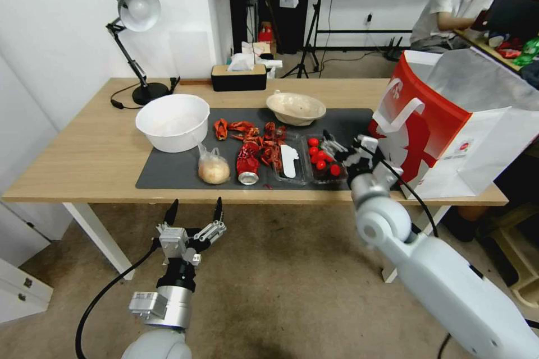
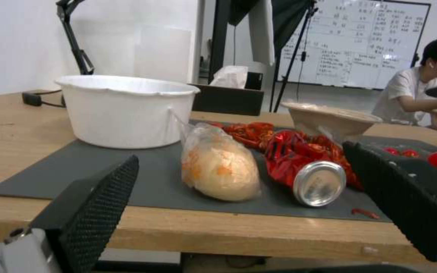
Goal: Pick up the trash from the table and place it into the takeout bag.
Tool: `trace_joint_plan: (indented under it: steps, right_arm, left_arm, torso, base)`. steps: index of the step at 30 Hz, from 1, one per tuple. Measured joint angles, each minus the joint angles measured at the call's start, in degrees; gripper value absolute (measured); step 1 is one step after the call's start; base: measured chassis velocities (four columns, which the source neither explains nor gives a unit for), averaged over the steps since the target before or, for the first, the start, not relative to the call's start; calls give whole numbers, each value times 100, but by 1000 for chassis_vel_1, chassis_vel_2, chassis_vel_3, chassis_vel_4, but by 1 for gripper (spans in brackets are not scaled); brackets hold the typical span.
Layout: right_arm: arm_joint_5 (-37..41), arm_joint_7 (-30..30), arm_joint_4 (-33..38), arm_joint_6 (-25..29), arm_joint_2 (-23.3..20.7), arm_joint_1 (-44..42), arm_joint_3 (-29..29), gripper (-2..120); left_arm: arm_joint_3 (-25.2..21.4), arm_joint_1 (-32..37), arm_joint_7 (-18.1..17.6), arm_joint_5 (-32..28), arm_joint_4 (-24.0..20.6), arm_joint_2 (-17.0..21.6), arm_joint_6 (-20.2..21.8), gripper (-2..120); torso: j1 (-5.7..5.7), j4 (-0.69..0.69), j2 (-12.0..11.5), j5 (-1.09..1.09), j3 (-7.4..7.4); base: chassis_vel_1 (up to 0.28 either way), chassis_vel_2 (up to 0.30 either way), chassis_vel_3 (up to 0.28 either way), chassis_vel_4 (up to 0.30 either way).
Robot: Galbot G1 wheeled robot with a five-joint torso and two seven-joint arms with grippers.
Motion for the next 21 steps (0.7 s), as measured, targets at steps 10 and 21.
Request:
trace_joint_plan:
  steps: [10,21]
  right_arm:
    - [579,357,-720,-147,603,730,-321,100]
    - [758,496,-1582,-271,1163,1103,-190,100]
  left_arm:
    - [-2,80,-7,9,-78,-10,-51,100]
    - [-38,161,-10,37,-95,-123,-149,100]
  torso:
    - [0,0,0,-1,0]
    - [0,0,0,0,-1]
  base:
    - [0,0,0,0]
    - [0,0,0,0]
